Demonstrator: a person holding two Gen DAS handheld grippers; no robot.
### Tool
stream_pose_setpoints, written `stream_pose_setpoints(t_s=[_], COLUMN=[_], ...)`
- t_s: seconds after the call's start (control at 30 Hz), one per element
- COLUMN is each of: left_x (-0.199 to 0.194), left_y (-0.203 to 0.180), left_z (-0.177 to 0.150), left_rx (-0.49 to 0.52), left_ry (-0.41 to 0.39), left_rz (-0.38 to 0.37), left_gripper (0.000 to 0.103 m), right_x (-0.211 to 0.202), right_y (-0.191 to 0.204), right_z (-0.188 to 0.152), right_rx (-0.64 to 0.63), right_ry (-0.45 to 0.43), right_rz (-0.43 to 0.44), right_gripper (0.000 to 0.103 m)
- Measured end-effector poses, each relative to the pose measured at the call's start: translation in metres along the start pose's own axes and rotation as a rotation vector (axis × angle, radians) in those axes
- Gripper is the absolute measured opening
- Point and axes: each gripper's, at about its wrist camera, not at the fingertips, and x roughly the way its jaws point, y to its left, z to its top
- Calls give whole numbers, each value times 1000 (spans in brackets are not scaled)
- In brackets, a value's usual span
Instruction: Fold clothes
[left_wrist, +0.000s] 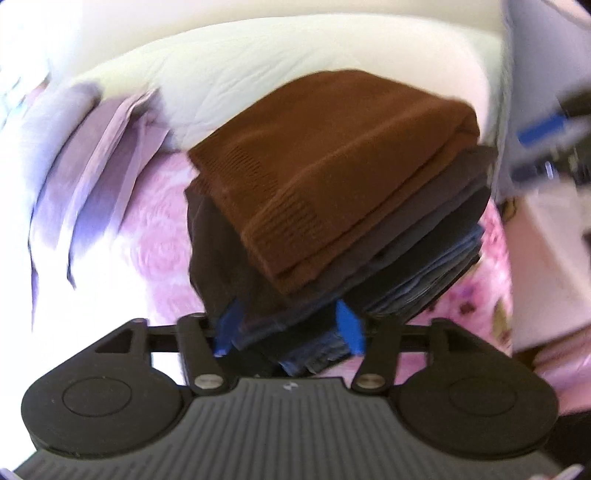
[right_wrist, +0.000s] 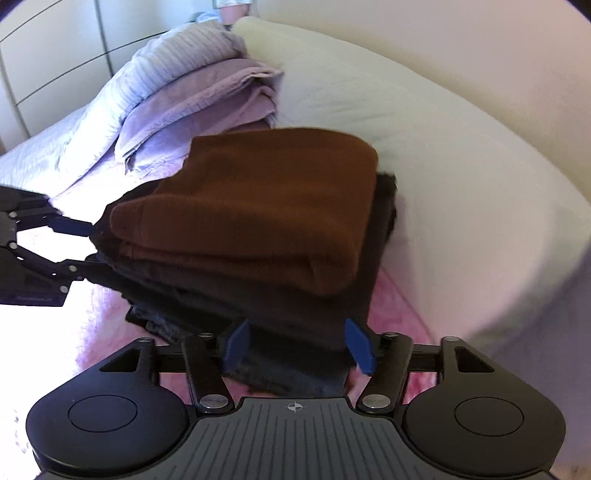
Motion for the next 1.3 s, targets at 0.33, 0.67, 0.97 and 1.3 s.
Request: stream_pose_setpoints(t_s=[0.33, 0.67, 0.97, 1.3], left_x=[-37, -60, -76, -80], left_y=[-3, -17, -10, -8], left_z=[-31, -61, -71, -74], left_rx=[-279, -344, -367, -379], left_ry=[-11, 15, 9, 6], left_rz=[-48, -37, -9, -28], left_gripper=[101, 101, 101, 100], right_x=[-23, -44, -57, -59], right_y=[21, 57, 83, 98], right_z=[-35, -49, -54, -55], right_rx=[190, 215, 205, 185], right_ry=[-7, 2, 11, 36], right_rz=[-75, -124, -126, -110], right_gripper=[90, 100, 102, 102])
